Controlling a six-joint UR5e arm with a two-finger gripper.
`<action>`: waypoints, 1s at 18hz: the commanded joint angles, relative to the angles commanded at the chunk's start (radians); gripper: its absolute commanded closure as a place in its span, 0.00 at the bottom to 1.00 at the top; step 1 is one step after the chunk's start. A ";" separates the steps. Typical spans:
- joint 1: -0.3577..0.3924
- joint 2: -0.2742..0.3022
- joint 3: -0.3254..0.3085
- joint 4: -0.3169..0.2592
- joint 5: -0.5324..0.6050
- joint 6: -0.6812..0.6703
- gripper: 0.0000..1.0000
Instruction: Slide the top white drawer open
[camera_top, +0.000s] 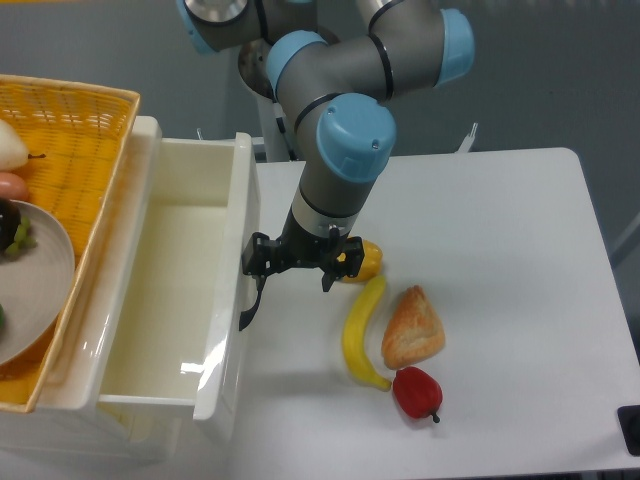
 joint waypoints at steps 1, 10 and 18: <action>0.000 -0.002 0.000 0.000 0.000 0.003 0.00; 0.077 0.002 0.011 0.002 0.000 0.116 0.00; 0.153 0.009 -0.005 -0.009 0.061 0.368 0.00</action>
